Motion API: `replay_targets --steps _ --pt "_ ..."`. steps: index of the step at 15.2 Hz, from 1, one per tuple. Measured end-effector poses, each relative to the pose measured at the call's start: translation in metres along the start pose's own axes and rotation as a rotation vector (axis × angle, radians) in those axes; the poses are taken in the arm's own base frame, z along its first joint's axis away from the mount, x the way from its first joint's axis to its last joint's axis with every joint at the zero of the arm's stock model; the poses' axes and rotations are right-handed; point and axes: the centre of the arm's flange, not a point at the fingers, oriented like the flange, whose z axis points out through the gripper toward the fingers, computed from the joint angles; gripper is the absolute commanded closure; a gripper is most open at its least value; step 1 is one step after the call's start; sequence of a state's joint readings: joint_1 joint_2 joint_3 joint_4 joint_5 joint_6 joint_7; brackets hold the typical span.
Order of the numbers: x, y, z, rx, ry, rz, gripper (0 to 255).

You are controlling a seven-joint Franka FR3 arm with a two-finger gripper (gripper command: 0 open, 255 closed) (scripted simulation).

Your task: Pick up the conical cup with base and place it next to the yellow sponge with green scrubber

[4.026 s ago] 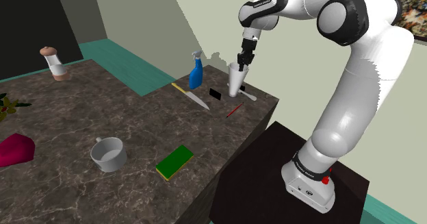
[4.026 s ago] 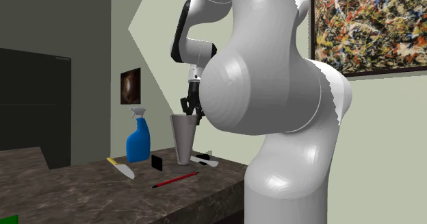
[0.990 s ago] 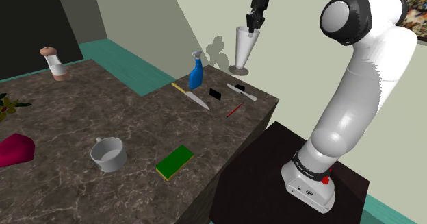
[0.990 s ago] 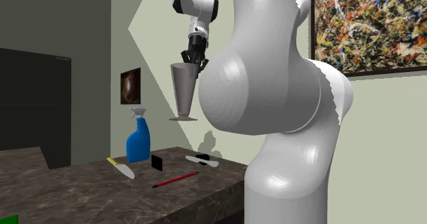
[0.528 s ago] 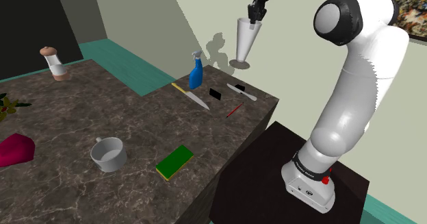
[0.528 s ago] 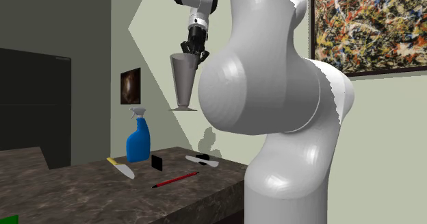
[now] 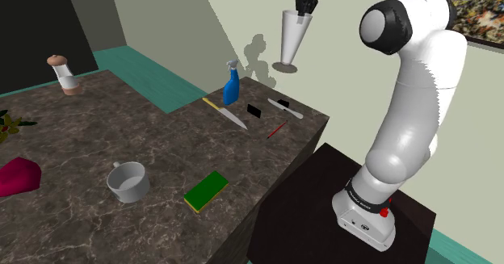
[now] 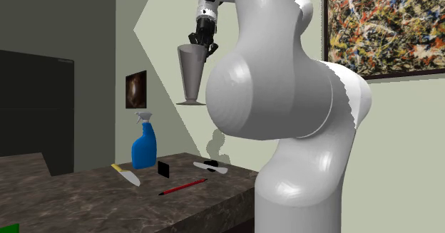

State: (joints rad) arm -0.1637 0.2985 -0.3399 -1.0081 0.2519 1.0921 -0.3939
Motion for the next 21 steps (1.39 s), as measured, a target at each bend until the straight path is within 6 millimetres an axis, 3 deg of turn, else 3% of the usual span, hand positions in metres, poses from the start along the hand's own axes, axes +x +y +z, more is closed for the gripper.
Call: replay_targets --steps 3,6,21 --pt "-0.004 -0.009 -0.010 0.000 -0.001 0.000 255" --pt "-0.015 -0.038 -0.005 0.000 0.000 0.000 255" --pt "-0.089 -0.215 0.044 0.000 -0.001 -0.002 255"
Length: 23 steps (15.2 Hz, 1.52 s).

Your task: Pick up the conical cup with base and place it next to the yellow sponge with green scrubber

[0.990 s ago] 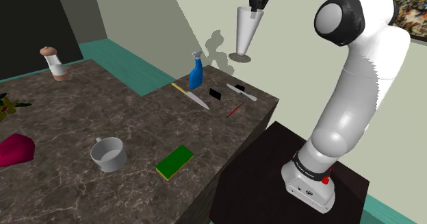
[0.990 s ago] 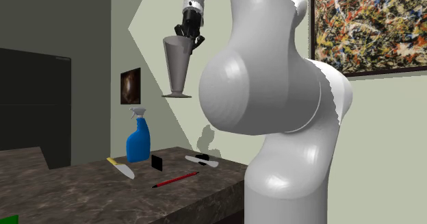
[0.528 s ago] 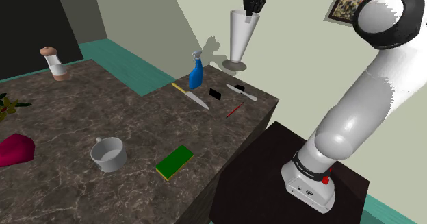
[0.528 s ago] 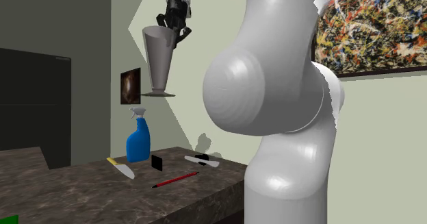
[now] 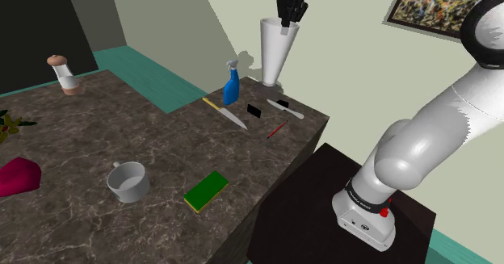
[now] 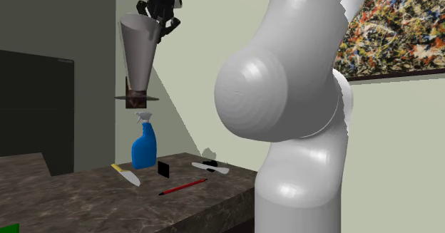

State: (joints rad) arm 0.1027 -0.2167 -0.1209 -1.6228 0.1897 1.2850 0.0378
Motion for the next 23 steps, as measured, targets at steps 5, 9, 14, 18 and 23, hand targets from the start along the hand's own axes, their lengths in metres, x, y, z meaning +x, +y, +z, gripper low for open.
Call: replay_targets --steps 5,9,14,18,23 --pt "-0.028 -0.059 0.019 -0.001 0.000 0.001 255" --pt "-0.044 -0.110 0.030 0.000 0.000 0.000 255" --pt "-0.067 -0.169 0.040 -0.001 0.000 0.000 255" --pt "-0.086 -0.216 0.056 -0.001 0.000 0.000 255" --pt "-0.110 -0.273 0.071 -0.001 0.000 0.001 255"
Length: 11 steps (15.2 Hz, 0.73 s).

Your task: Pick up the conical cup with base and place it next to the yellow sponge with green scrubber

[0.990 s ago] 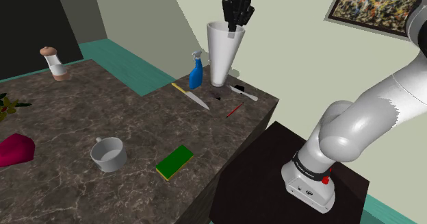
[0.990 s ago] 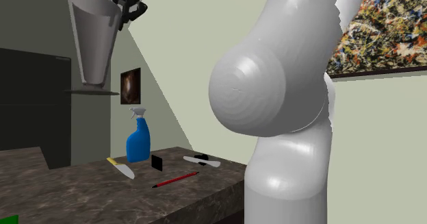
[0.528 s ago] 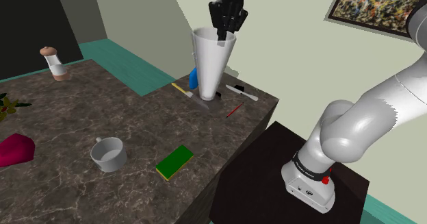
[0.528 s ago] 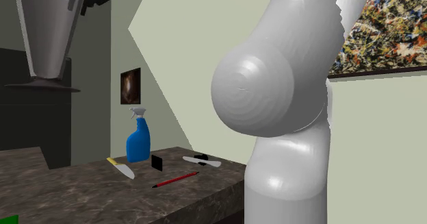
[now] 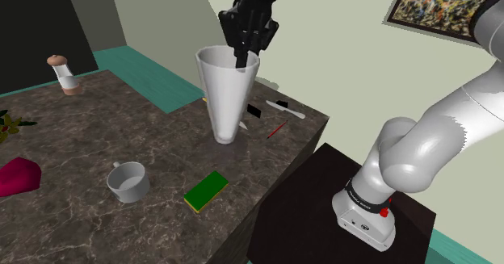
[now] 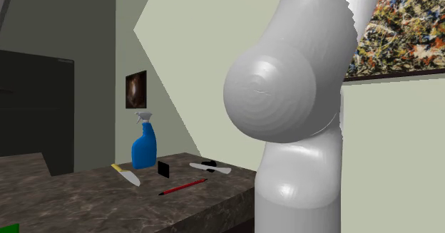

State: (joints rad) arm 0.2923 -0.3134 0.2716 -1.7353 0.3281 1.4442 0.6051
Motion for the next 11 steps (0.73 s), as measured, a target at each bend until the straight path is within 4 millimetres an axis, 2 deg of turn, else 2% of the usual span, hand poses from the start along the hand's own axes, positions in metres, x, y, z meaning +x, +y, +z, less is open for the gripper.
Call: replay_targets --steps 9,11 --pt "-0.047 -0.110 0.026 -0.001 0.000 -0.001 255" --pt "-0.050 -0.115 0.035 0.000 0.000 0.000 255"
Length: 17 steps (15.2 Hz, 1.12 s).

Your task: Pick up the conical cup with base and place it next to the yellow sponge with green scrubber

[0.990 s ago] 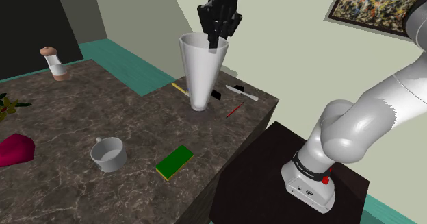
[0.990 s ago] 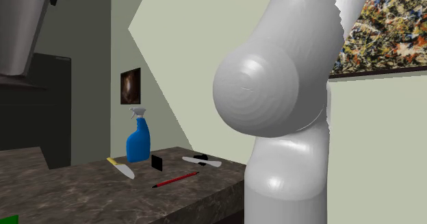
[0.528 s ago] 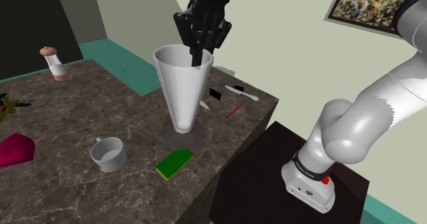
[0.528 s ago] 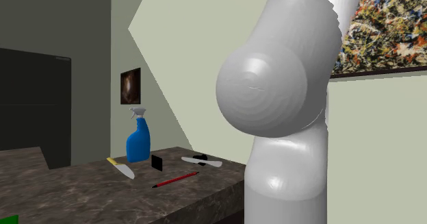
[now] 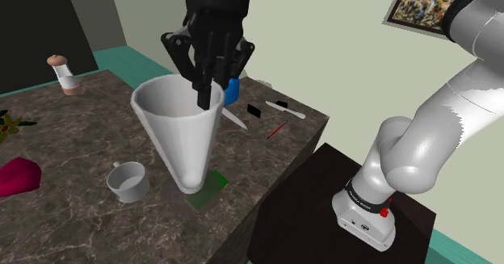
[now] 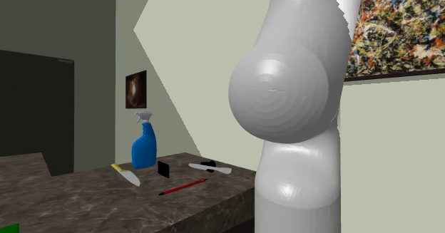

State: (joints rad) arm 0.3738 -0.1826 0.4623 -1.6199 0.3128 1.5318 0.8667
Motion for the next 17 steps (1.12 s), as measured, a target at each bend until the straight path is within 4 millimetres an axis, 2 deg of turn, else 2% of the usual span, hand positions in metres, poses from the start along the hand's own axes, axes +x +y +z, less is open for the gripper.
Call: replay_targets --steps 5,17 --pt "0.003 0.000 0.025 0.000 0.000 0.001 255" --pt "0.011 0.015 0.088 0.000 0.000 0.001 255"
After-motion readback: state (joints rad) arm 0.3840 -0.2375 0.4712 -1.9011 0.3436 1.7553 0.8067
